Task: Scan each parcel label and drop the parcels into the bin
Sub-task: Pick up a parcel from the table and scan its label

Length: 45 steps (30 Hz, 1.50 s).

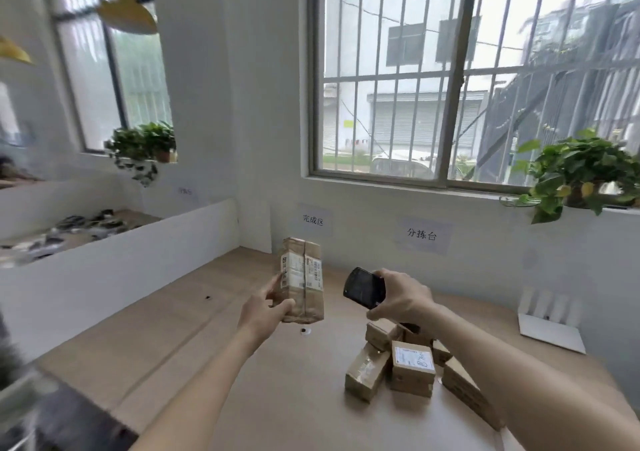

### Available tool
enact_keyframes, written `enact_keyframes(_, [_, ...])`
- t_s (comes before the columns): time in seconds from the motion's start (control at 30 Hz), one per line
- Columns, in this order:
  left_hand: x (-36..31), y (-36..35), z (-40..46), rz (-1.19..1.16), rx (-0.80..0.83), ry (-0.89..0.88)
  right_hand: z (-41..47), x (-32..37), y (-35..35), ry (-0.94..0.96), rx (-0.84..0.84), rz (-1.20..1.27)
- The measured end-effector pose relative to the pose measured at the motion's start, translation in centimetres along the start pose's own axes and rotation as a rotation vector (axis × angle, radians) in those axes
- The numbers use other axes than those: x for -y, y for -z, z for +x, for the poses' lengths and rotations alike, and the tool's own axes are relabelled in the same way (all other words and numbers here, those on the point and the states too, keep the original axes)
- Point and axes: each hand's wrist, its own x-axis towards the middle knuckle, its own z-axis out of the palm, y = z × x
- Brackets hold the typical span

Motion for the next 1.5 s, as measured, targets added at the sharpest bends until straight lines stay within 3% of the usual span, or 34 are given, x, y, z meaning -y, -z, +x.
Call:
enact_keyframes(0.3, [4.4,22.3,-4.0,-0.038,-0.196,0.112,4.2,25.3,-8.7,0.282,0.158,0.142])
enact_keyframes(0.43, [7.3,31.1,-6.5,0.024,-0.3,0.108,3.8,35.8,-13.3,0.402,0.242,0.283])
enact_keyframes(0.63, [11.4,41.6,-10.7,-0.096,-0.412,0.215,1.4,48.9,-18.9,0.578,0.395,0.476])
enact_keyframes(0.9, [16.2,53.0,-16.2,-0.089,-0.545,0.313,-0.6,62.0,-23.8,0.731,0.55,0.521])
enact_keyframes(1.03, [18.6,57.1,-17.7,0.078,-0.575,0.316,0.0,66.6,-26.0,0.784,0.577,0.502])
enact_keyframes(1.23, [22.6,63.9,-17.4,0.198,-0.615,0.332,2.4,74.7,-30.7,0.857,0.647,0.466])
enact_keyframes(1.5, [30.5,74.5,-14.2,0.161,-0.691,0.442,8.6,87.0,-38.1,0.964,0.814,0.369])
